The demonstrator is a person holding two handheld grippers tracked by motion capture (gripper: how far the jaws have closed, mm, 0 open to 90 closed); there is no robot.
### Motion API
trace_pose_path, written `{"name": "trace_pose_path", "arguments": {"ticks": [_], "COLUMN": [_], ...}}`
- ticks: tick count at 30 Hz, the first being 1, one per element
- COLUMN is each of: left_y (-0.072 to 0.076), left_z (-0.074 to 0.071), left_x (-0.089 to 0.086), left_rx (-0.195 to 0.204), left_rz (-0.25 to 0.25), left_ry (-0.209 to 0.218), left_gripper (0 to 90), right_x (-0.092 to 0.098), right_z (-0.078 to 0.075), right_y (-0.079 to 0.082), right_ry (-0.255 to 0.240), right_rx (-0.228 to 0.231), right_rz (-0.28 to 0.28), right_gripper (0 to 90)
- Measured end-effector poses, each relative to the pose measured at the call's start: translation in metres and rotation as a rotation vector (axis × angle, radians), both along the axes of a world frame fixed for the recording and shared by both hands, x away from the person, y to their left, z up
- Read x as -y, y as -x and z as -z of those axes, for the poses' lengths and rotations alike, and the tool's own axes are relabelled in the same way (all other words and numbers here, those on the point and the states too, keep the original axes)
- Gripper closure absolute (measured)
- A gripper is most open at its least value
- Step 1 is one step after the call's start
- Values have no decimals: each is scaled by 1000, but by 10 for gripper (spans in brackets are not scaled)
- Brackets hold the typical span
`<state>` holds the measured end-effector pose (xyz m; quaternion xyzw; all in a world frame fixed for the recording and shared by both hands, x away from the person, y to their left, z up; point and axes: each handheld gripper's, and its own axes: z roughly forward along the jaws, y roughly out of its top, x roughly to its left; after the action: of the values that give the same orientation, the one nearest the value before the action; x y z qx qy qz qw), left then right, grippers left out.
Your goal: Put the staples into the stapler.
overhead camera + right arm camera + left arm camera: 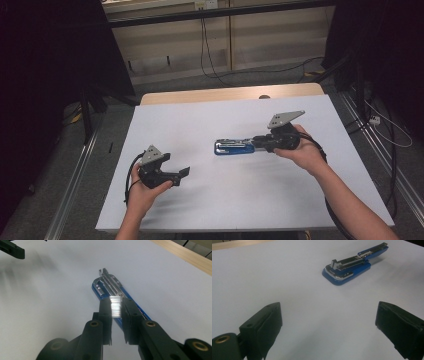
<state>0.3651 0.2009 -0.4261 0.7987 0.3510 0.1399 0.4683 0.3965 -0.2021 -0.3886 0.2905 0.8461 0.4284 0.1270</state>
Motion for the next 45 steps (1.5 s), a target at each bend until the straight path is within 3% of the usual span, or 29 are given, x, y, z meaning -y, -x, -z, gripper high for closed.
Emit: {"name": "trace_pose_path", "arguments": {"ticks": [45], "left_y": [0], "left_z": [2], "left_x": [-2], "left_rx": [-15], "left_rz": [-16], "left_ry": [-3], "left_gripper": [74], "right_x": [-19], "right_z": [1], "right_y": [-38], "right_ry": [35], "right_rx": [-5], "right_rz": [-93], "right_gripper": [792]}}
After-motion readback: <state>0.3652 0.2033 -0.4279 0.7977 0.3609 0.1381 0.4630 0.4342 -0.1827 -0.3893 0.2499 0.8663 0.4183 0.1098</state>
